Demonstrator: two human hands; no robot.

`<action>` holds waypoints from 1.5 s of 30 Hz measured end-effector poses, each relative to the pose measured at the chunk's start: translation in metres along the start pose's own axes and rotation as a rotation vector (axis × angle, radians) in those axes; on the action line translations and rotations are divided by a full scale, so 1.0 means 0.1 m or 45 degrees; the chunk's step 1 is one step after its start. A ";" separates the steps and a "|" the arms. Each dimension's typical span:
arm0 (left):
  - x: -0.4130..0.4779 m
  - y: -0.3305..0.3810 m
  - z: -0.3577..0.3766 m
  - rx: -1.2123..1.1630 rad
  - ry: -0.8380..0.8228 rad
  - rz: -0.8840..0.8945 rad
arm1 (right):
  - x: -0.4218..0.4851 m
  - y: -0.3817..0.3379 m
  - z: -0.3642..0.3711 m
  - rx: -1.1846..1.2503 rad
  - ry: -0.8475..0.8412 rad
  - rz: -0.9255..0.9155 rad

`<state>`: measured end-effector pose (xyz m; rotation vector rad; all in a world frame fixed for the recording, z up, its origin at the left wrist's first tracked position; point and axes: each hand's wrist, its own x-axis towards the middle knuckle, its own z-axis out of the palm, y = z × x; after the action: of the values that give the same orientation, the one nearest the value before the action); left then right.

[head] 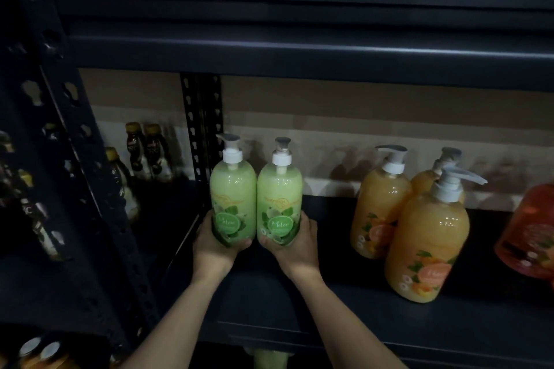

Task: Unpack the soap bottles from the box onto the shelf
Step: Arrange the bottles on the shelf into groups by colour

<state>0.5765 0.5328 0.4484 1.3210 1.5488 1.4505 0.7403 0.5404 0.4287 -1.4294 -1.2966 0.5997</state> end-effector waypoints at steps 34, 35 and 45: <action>-0.03 0.02 0.03 0.074 0.107 0.077 | -0.09 -0.19 -0.07 -0.027 -0.010 0.024; -0.03 0.02 0.03 0.077 0.106 0.082 | -0.09 -0.20 -0.07 -0.025 -0.009 0.021; -0.05 0.06 0.03 0.077 0.094 0.066 | -0.08 -0.19 -0.06 -0.031 -0.015 0.050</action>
<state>0.5816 0.5285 0.4524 1.3656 1.6281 1.5109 0.7363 0.5274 0.4453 -1.4759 -1.2916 0.6216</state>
